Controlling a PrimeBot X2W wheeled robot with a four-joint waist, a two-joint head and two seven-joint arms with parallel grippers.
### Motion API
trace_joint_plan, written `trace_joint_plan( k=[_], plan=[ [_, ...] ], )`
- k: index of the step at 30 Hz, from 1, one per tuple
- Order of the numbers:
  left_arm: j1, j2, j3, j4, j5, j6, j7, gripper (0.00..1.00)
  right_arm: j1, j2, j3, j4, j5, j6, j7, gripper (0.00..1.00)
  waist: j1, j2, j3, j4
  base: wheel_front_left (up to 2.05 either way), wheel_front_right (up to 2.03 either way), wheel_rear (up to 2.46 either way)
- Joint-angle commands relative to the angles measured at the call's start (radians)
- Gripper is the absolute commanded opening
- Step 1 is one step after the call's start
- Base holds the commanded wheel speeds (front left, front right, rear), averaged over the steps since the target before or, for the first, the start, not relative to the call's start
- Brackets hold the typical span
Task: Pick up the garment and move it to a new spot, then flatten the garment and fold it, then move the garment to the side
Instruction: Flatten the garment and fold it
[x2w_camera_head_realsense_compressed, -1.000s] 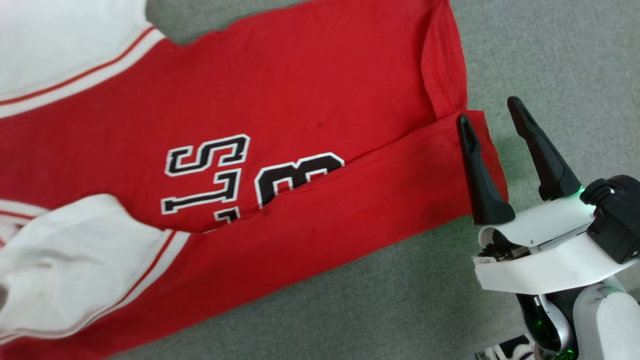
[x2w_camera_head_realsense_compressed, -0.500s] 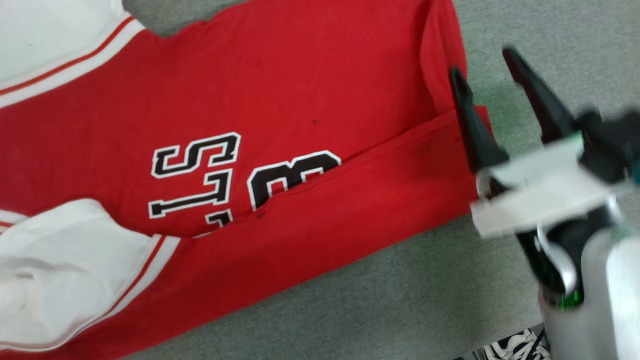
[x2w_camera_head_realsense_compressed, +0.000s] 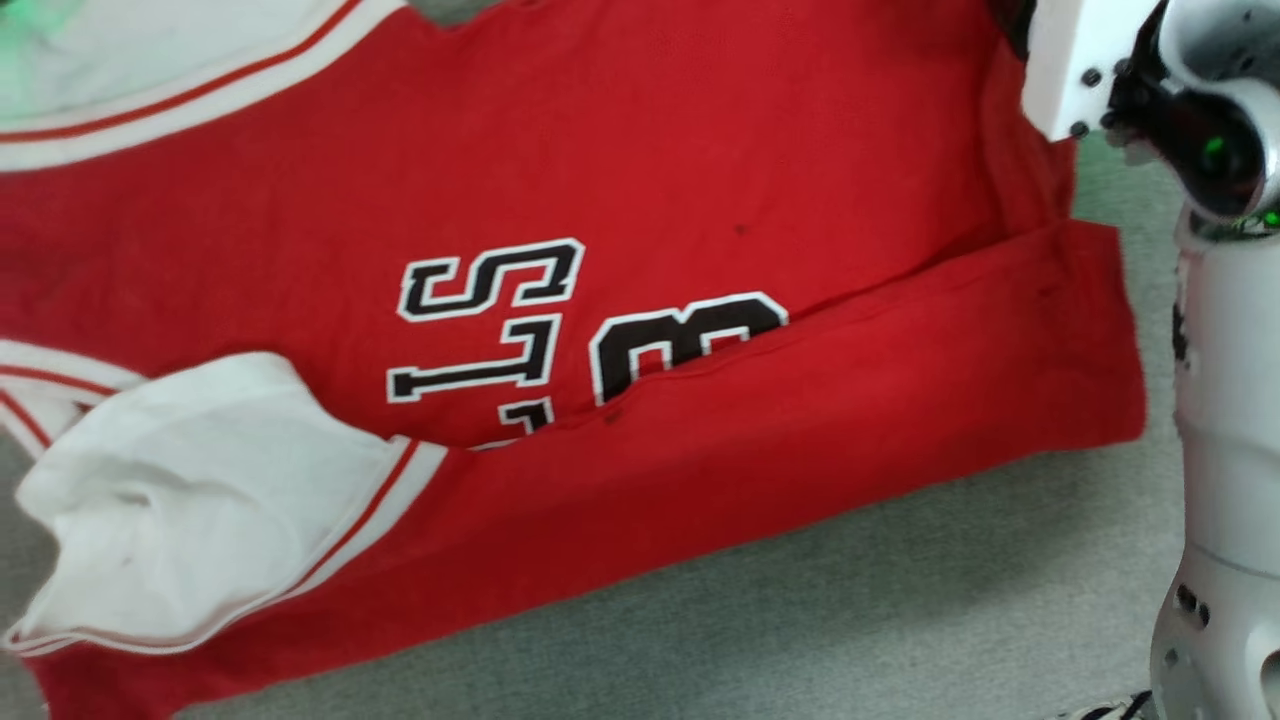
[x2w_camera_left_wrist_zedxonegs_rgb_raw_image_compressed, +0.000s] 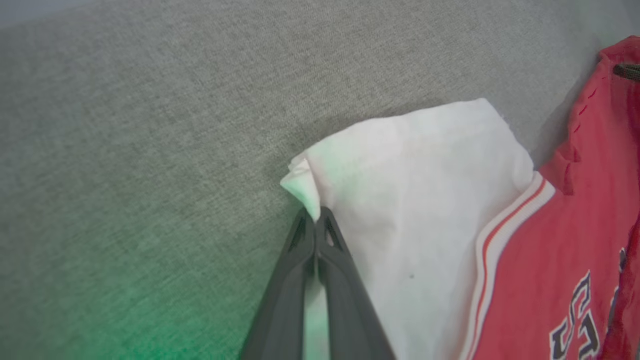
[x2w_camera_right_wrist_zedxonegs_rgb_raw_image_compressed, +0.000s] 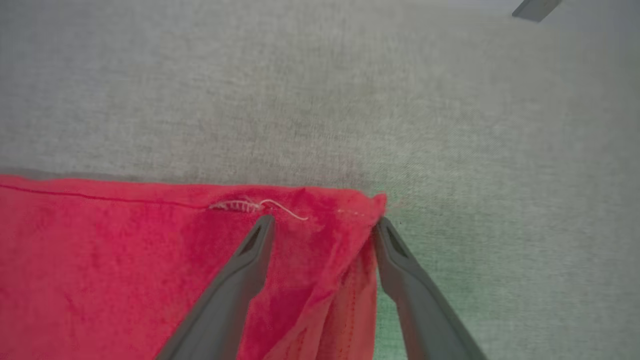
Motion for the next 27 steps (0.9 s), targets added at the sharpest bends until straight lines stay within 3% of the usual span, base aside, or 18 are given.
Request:
trace_joint_plan(
  k=[1, 5, 10, 11, 12, 13, 22, 27],
  plan=[
    [0.018, -0.005, -0.029, 0.001, 0.0, -0.001, 0.007, 0.0, -0.019, 0.001, -0.021, 0.019, 0.016, -0.002, 0.046, 1.0, 0.0, -0.0001, 0.014, 0.025, 0.0, 0.0, 0.0],
    [0.003, -0.011, -0.051, -0.011, -0.005, 0.0, -0.005, 0.0, -0.031, 0.002, -0.029, 0.058, 0.007, -0.001, 0.146, 1.0, 0.0, -0.0001, 0.021, 0.037, 0.0, 0.0, 0.0],
    [-0.015, -0.018, -0.078, -0.024, -0.008, 0.0, -0.031, 0.0, -0.01, 0.004, -0.018, 0.097, 0.0, -0.001, 0.165, 0.97, 0.0, -0.0001, 0.023, 0.042, 0.0, 0.0, 0.0],
    [-0.017, -0.022, -0.081, -0.026, -0.006, 0.0, -0.043, 0.0, -0.007, 0.005, -0.006, 0.099, 0.003, -0.001, 0.162, 0.48, 0.0, -0.0001, 0.021, 0.044, 0.0, 0.0, 0.0],
    [-0.02, -0.027, -0.082, -0.026, -0.012, 0.0, -0.056, 0.0, -0.006, 0.002, 0.002, 0.097, 0.007, -0.001, 0.149, 0.38, 0.0, -0.0001, 0.018, 0.046, 0.0, 0.0, 0.0],
    [-0.021, -0.034, -0.083, -0.028, -0.017, 0.0, -0.073, 0.0, -0.006, -0.004, 0.009, 0.092, 0.01, -0.001, 0.132, 0.0, 0.0, -0.0001, 0.012, 0.05, 0.0, 0.0, 0.0],
    [0.018, -0.075, -0.052, -0.081, -0.101, -0.001, -0.278, 0.0, 0.043, -0.096, 0.014, 0.016, 0.071, -0.001, 0.012, 0.0, 0.0, -0.0001, -0.122, 0.133, 0.0, 0.0, 0.0],
    [0.101, -0.04, -0.028, -0.205, -0.165, -0.001, -0.355, 0.0, 0.151, -0.154, 0.03, -0.087, 0.163, -0.001, -0.02, 0.0, 0.0, -0.0001, -0.204, 0.18, 0.0, 0.0, 0.0]
  ],
)
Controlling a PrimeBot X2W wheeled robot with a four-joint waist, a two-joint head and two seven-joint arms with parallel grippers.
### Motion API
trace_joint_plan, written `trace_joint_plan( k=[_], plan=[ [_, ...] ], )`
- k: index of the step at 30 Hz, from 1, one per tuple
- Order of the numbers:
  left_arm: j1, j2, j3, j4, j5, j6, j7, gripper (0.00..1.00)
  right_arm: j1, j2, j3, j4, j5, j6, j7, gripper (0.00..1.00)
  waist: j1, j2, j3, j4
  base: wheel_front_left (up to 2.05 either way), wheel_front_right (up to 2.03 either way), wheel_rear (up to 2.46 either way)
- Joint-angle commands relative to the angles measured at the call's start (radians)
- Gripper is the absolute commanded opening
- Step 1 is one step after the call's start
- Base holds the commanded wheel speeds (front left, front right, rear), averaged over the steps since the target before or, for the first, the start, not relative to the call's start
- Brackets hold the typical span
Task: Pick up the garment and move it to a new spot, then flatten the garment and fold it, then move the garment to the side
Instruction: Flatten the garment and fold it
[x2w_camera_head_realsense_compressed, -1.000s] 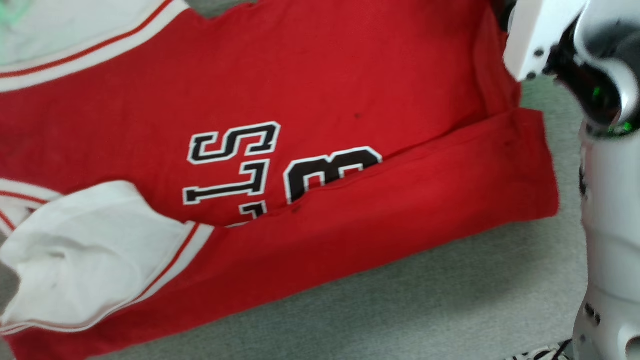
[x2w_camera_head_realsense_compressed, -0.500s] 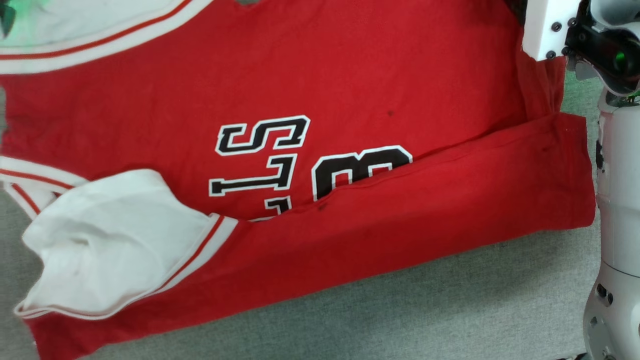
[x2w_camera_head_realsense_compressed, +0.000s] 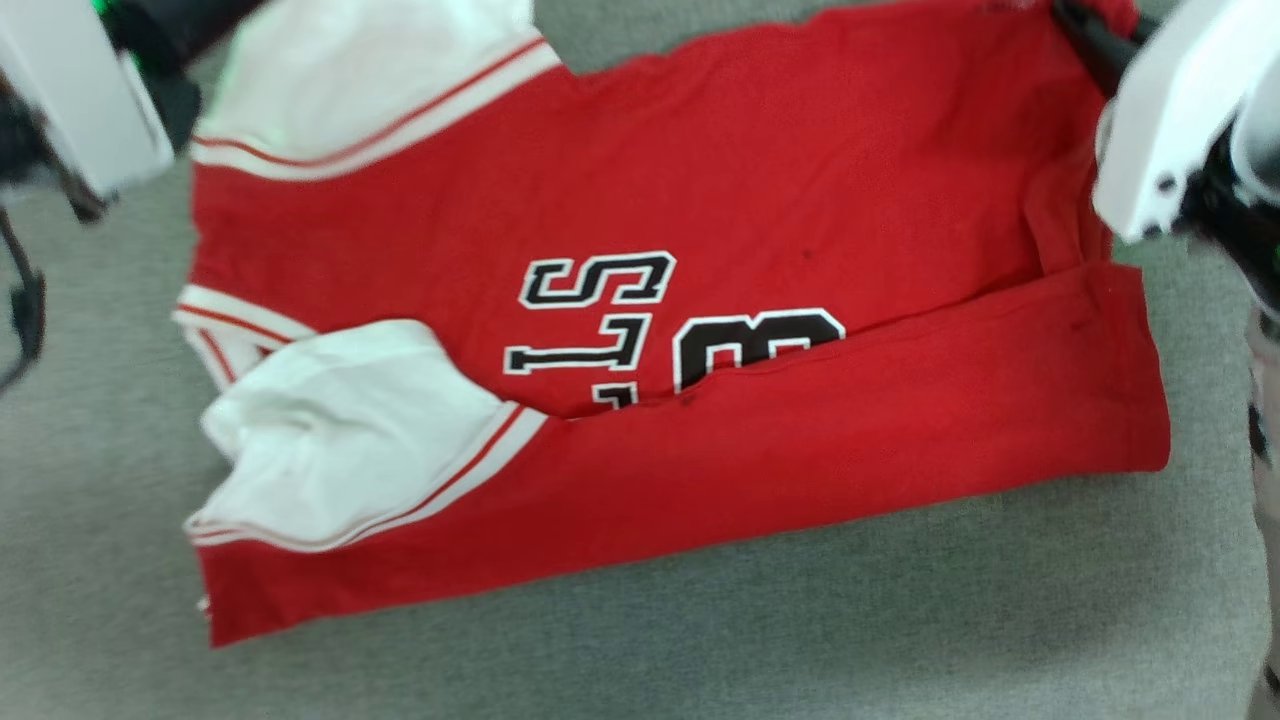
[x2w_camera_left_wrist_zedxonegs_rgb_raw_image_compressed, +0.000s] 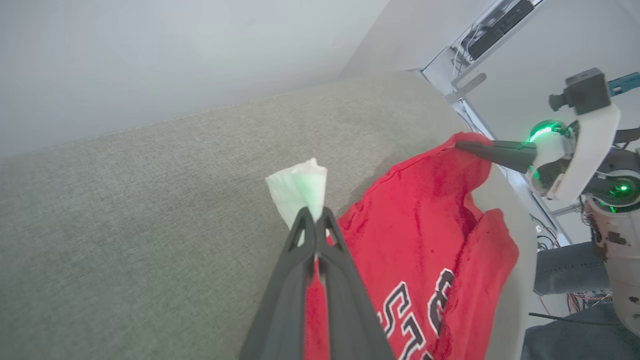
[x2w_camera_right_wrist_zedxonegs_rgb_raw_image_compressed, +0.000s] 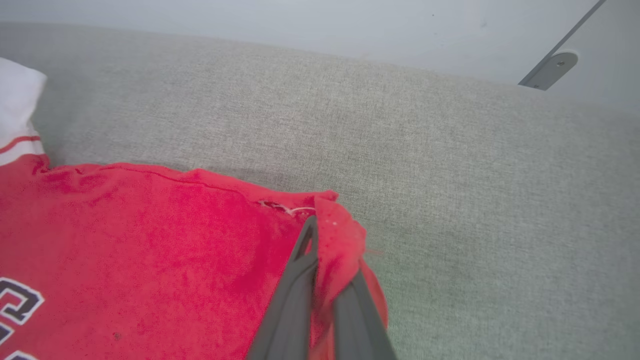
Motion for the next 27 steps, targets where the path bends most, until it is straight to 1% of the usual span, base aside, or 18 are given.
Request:
trace_joint_plan(
  k=[1, 4, 8, 11, 15, 18, 21, 25, 27],
  plan=[
    [0.044, 0.019, 0.01, -0.047, -0.021, 0.002, -0.025, 0.0, 0.051, -0.023, 0.01, -0.038, 0.034, -0.001, -0.007, 0.0, 0.0, 0.0, -0.095, 0.073, 0.0, 0.0, 0.0],
    [0.124, 0.06, 0.009, -0.144, -0.015, 0.002, -0.075, 0.0, 0.143, -0.065, 0.013, -0.111, 0.08, -0.001, 0.004, 0.0, 0.0, 0.0, -0.13, 0.095, 0.0, 0.0, 0.0],
    [0.25, 0.12, -0.008, -0.266, 0.005, 0.002, -0.18, 0.0, 0.276, -0.104, -0.006, -0.215, 0.116, -0.001, 0.023, 0.0, 0.0, 0.0, -0.167, 0.112, 0.0, 0.0, 0.0],
    [0.347, 0.164, -0.024, -0.328, 0.03, 0.002, -0.284, 0.0, 0.382, -0.122, -0.055, -0.295, 0.134, -0.001, 0.024, 0.0, 0.0, 0.0, -0.189, 0.129, 0.0, 0.0, 0.0],
    [0.469, 0.203, -0.063, -0.388, 0.058, 0.002, -0.41, 0.0, 0.52, -0.127, -0.129, -0.384, 0.162, -0.001, 0.013, 0.0, 0.0, 0.0, -0.202, 0.142, 0.0, 0.0, 0.0],
    [0.543, 0.221, -0.095, -0.422, 0.065, 0.002, -0.49, 0.0, 0.609, -0.118, -0.171, -0.427, 0.181, -0.001, 0.003, 0.0, 0.0, 0.0, -0.207, 0.149, 0.0, 0.0, 0.0],
    [0.609, 0.237, -0.133, -0.436, 0.082, 0.002, -0.55, 0.0, 0.681, -0.095, -0.208, -0.451, 0.191, -0.001, -0.017, 0.0, 0.0, 0.0, -0.207, 0.152, 0.0, 0.0, 0.0],
    [0.669, 0.241, -0.18, -0.428, 0.094, 0.002, -0.602, 0.0, 0.74, -0.087, -0.239, -0.442, 0.173, -0.001, -0.047, 0.0, 0.0, 0.0, -0.194, 0.151, 0.0, 0.0, 0.0],
    [0.689, 0.227, -0.195, -0.415, 0.096, 0.002, -0.618, 0.0, 0.753, -0.078, -0.248, -0.422, 0.179, -0.001, -0.068, 0.0, 0.0, 0.0, -0.188, 0.151, 0.0, 0.0, 0.0]
  ],
)
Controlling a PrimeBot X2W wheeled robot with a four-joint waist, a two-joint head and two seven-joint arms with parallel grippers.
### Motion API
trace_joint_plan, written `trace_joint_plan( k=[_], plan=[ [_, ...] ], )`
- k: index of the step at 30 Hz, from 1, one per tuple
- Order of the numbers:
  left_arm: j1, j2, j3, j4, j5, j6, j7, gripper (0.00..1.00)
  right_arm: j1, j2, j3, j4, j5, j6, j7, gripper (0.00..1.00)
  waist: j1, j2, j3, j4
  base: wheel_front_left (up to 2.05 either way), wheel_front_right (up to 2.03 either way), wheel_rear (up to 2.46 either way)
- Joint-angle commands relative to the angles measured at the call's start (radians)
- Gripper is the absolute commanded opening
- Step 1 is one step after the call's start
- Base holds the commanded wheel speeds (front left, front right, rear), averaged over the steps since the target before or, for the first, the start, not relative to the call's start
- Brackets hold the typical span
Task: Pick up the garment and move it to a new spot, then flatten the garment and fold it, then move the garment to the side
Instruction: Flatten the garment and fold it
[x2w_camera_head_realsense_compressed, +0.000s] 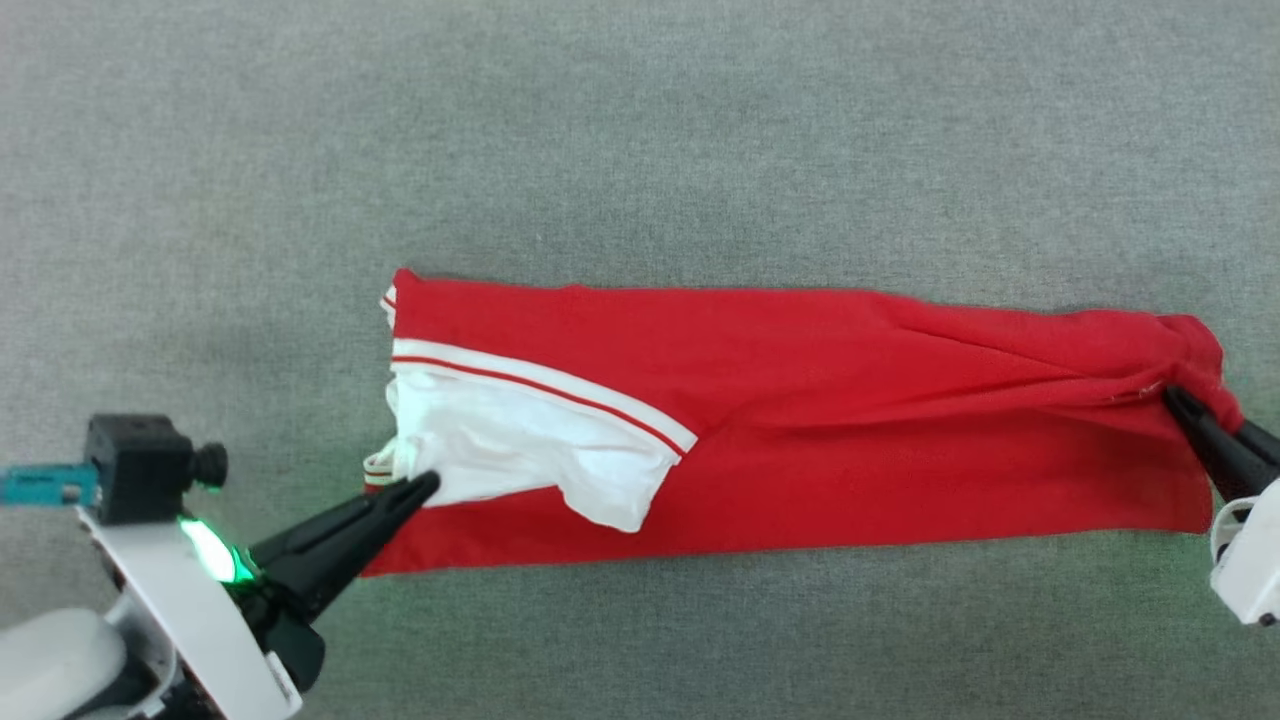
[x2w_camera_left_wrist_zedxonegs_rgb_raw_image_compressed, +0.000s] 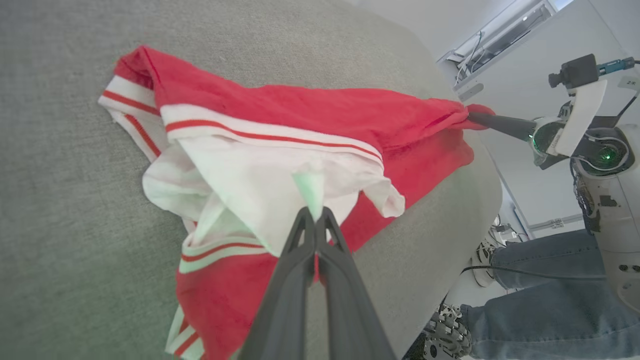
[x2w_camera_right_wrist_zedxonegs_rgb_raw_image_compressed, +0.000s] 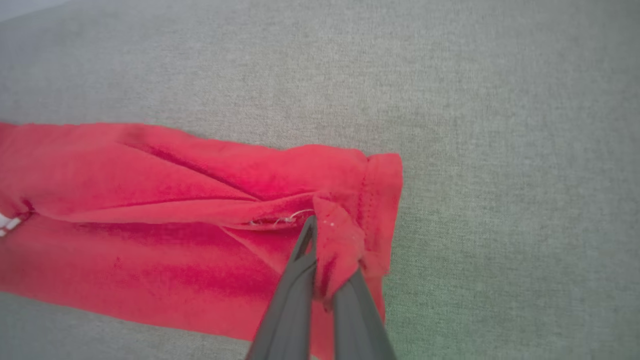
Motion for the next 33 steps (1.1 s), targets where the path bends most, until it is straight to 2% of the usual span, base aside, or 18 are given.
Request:
trace_joint_plan(
  k=[1, 5, 11, 15, 16, 17, 18, 19, 20, 26, 30, 33],
  plan=[
    [0.022, -0.02, -0.01, 0.021, 0.006, 0.002, -0.017, 0.0, 0.015, 0.009, -0.005, 0.024, 0.008, -0.001, -0.023, 0.0, 0.0, 0.0, 0.01, 0.0, 0.0, 0.0, 0.0],
    [0.034, -0.052, -0.025, 0.077, 0.021, 0.002, -0.03, 0.0, 0.015, 0.008, 0.014, 0.072, -0.014, -0.001, -0.058, 0.0, 0.0, 0.0, 0.019, -0.002, 0.0, 0.0, 0.0],
    [0.044, -0.13, -0.027, 0.182, 0.003, 0.002, -0.046, 0.0, -0.024, 0.024, 0.055, 0.174, -0.034, -0.001, -0.138, 0.0, 0.0, 0.0, 0.032, -0.01, 0.0, 0.0, 0.0],
    [0.04, -0.147, -0.031, 0.24, 0.029, 0.002, -0.052, 0.0, -0.037, 0.02, 0.077, 0.215, -0.041, -0.001, -0.164, 0.0, 0.0, 0.0, 0.033, -0.014, 0.0, 0.0, 0.0],
    [0.043, -0.155, -0.028, 0.249, 0.027, 0.002, -0.053, 0.0, -0.041, 0.019, 0.078, 0.216, -0.04, -0.001, -0.172, 0.09, 0.0, 0.0, 0.031, -0.014, 0.0, 0.0, 0.0],
    [0.047, -0.159, -0.022, 0.252, 0.021, 0.002, -0.053, 0.17, -0.042, 0.018, 0.077, 0.214, -0.04, -0.001, -0.18, 0.4, 0.0, 0.0, 0.027, -0.014, 0.0, 0.0, 0.0],
    [0.05, -0.159, -0.016, 0.255, 0.022, 0.002, -0.054, 0.44, -0.042, 0.015, 0.076, 0.209, -0.039, -0.001, -0.186, 0.95, 0.0, 0.0, 0.023, -0.013, 0.0, 0.0, 0.0],
    [0.052, -0.159, -0.005, 0.258, 0.026, 0.002, -0.055, 0.7, -0.039, 0.008, 0.083, 0.199, -0.031, -0.001, -0.187, 1.0, 0.0, 0.0, 0.018, -0.01, 0.0, 0.0, 0.0],
    [0.058, -0.164, 0.019, 0.258, 0.022, 0.002, -0.056, 1.0, -0.03, 0.005, 0.086, 0.189, -0.019, -0.001, -0.186, 1.0, 0.0, 0.0, 0.011, -0.007, 0.0, 0.0, 0.0],
    [0.179, -0.216, 0.216, 0.28, 0.067, 0.002, -0.054, 1.0, 0.023, -0.026, 0.019, 0.125, 0.021, -0.001, -0.163, 1.0, 0.0, 0.0, -0.034, 0.017, 0.0, 0.0, 0.0],
    [0.293, -0.302, 0.395, 0.311, 0.151, 0.002, -0.054, 1.0, 0.044, -0.033, -0.041, 0.133, 0.037, -0.001, -0.133, 1.0, 0.0, 0.0, -0.064, 0.049, 0.0, 0.0, 0.0],
    [0.376, -0.384, 0.517, 0.351, 0.265, 0.002, -0.054, 1.0, 0.063, -0.024, -0.086, 0.16, 0.044, -0.001, -0.095, 1.0, 0.0, 0.0, -0.082, 0.077, 0.0, 0.0, 0.0]
  ],
)
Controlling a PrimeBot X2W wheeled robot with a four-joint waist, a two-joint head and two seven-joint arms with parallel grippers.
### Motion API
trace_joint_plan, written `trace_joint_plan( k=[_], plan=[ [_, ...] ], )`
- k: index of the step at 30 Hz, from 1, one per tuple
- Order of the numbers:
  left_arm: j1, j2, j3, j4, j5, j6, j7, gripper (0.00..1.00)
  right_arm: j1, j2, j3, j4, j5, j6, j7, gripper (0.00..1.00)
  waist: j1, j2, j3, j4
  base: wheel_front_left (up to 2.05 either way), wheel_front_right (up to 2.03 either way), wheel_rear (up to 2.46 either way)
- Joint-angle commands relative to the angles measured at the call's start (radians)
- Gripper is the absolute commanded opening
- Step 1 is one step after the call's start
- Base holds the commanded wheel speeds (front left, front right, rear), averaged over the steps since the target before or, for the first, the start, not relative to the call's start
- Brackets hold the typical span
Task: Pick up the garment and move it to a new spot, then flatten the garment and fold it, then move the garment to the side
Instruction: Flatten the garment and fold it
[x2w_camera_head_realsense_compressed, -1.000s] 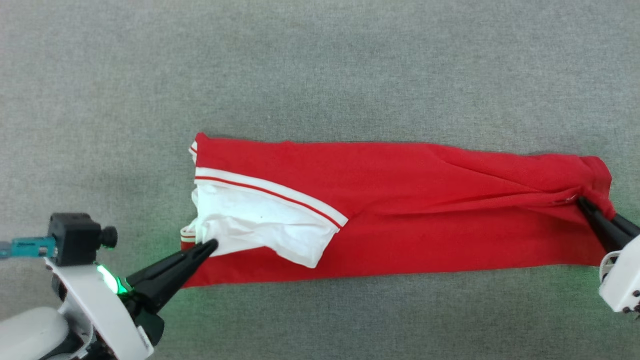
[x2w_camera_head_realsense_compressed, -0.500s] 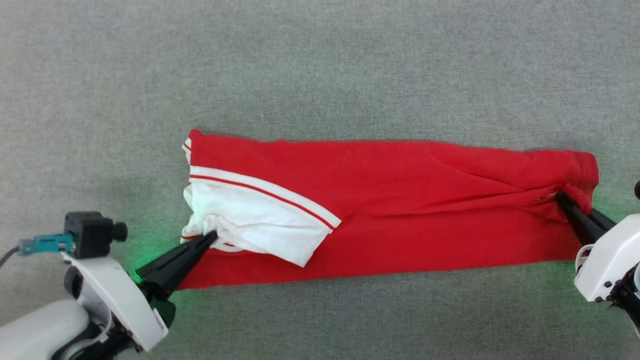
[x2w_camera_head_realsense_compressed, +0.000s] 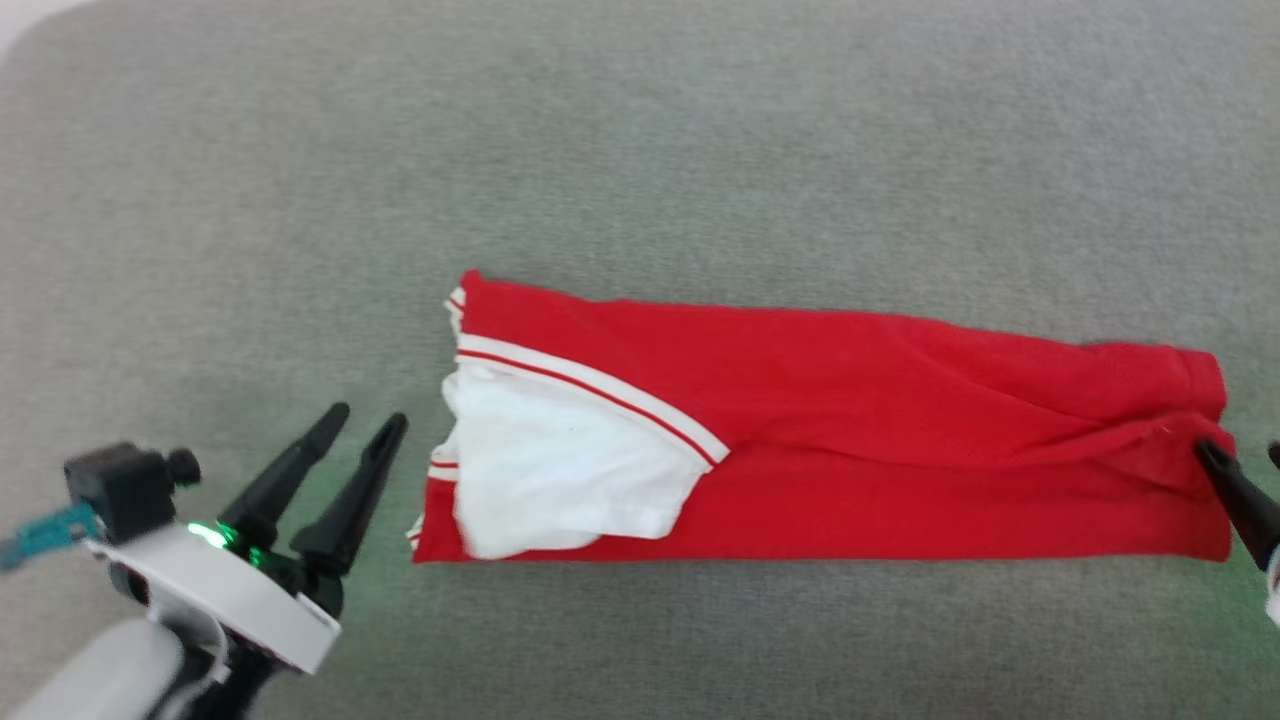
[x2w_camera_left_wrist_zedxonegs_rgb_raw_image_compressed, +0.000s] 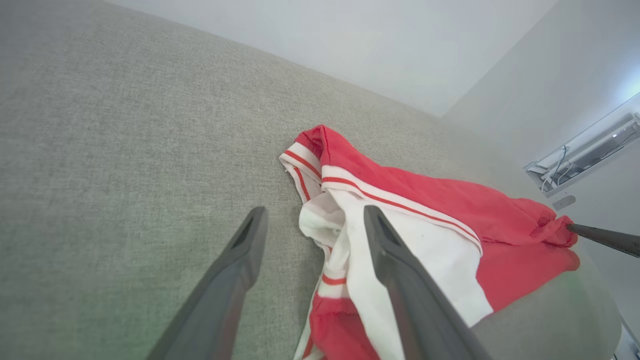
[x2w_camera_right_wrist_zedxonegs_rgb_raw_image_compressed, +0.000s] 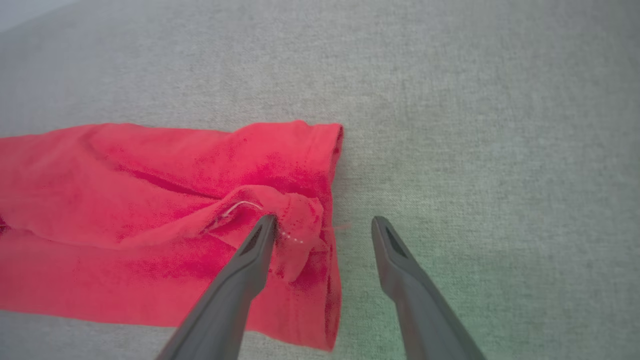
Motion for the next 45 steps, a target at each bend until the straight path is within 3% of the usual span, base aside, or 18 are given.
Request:
trace_joint_plan(
  k=[1, 7, 16, 21, 25, 26, 28, 34, 45],
  plan=[
    [0.039, -0.04, 0.044, 0.011, 0.042, 0.002, 0.001, 1.0, 0.019, 0.007, -0.025, 0.011, 0.001, -0.001, 0.016, 1.0, 0.0, 0.0, -0.03, 0.04, 0.0, 0.0, 0.0],
    [0.155, -0.191, 0.252, 0.057, 0.213, 0.002, 0.001, 1.0, 0.02, 0.03, -0.075, 0.046, -0.008, -0.001, 0.085, 1.0, 0.0, 0.0, -0.049, 0.082, 0.0, 0.0, 0.0],
    [0.231, -0.341, 0.502, 0.085, 0.558, 0.002, 0.001, 1.0, -0.051, 0.08, -0.074, 0.111, -0.056, -0.001, 0.141, 1.0, 0.0, 0.0, -0.051, 0.101, 0.0, 0.0, 0.0],
    [0.249, -0.385, 0.582, 0.051, 0.672, 0.002, 0.001, 1.0, -0.078, 0.115, -0.091, 0.148, -0.098, -0.001, 0.178, 1.0, 0.0, 0.0, -0.047, 0.1, 0.0, 0.0, 0.0],
    [0.258, -0.403, 0.601, 0.041, 0.696, 0.002, 0.001, 1.0, -0.096, 0.149, -0.088, 0.189, -0.129, -0.001, 0.202, 0.98, 0.0, 0.0, -0.04, 0.091, 0.0, 0.0, 0.0],
    [0.258, -0.404, 0.602, 0.04, 0.696, 0.002, 0.001, 1.0, -0.099, 0.156, -0.077, 0.197, -0.134, -0.001, 0.208, 0.44, 0.0, 0.0, -0.038, 0.089, 0.0, 0.0, 0.0],
    [0.259, -0.401, 0.603, 0.04, 0.696, 0.002, 0.001, 1.0, -0.112, 0.168, -0.062, 0.211, -0.129, -0.001, 0.208, 0.0, 0.0, 0.0, -0.034, 0.083, 0.0, 0.0, 0.0],
    [0.265, -0.391, 0.625, 0.026, 0.701, 0.002, 0.001, 1.0, -0.152, 0.149, -0.083, 0.196, -0.139, -0.002, 0.178, 0.0, 0.0, 0.0, -0.019, 0.058, 0.0, 0.0, 0.0],
    [0.301, -0.371, 0.683, -0.013, 0.693, 0.002, 0.001, 1.0, -0.222, 0.072, -0.279, 0.123, -0.182, -0.002, 0.158, 0.0, 0.0, 0.0, 0.009, -0.016, 0.0, 0.0, 0.0]
  ],
)
